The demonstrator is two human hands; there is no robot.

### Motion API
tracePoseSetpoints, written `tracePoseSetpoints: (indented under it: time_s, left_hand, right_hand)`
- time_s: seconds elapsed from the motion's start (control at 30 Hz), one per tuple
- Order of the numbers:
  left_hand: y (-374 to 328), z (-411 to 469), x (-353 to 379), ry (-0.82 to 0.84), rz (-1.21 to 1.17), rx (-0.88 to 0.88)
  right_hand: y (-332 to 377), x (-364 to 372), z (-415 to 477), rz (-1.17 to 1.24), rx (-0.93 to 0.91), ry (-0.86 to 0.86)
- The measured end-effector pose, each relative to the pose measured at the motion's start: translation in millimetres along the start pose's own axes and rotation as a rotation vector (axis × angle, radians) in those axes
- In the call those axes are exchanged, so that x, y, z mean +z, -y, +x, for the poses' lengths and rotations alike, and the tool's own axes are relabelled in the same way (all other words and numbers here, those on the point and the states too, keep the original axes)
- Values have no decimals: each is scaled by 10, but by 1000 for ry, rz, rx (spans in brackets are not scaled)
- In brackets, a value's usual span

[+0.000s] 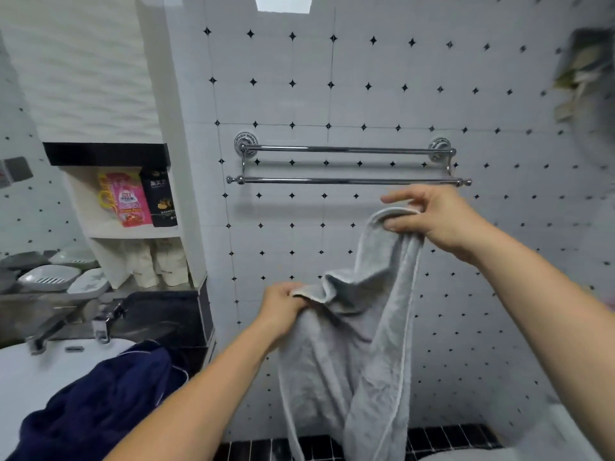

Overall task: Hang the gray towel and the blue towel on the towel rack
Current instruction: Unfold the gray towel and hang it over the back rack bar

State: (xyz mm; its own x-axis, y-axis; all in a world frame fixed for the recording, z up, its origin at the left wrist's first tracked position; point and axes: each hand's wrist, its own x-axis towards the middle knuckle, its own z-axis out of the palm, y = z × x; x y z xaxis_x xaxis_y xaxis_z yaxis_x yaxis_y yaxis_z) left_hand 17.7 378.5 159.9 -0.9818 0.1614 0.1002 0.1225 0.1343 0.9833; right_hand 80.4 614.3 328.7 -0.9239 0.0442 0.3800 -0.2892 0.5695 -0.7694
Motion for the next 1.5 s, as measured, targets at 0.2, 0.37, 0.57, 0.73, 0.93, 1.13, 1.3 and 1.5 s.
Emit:
tracePoseSetpoints:
  time_s: [0.2, 0.37, 0.57, 0.73, 0.93, 1.13, 1.3, 1.5]
  left_hand:
    - [-846, 206, 94, 31, 62, 173]
    - [-895, 120, -149, 33, -80, 240]
    - [87, 44, -681, -104, 463, 120]
    - [465, 129, -1209, -195, 304, -20]
    - [687, 239, -1353, -142, 107, -141]
    - [576, 357, -1391, -241, -294, -339]
    - [73, 605, -1070, -162, -686, -495]
    - [-414, 883, -351, -113, -742, -409]
  right_hand:
    - [-59, 703, -55, -141, -20, 380]
    - [-49, 838, 101, -152, 4, 106]
    - [175, 590, 269, 177, 26, -155]
    - [186, 309, 372, 207, 38, -218]
    - [-87, 356, 459, 225, 176, -266]
    - [-602, 302, 640, 314, 370, -348]
    - [-1219, 348, 908, 187, 568, -398]
    - [-1413, 486, 1099, 283, 668, -250]
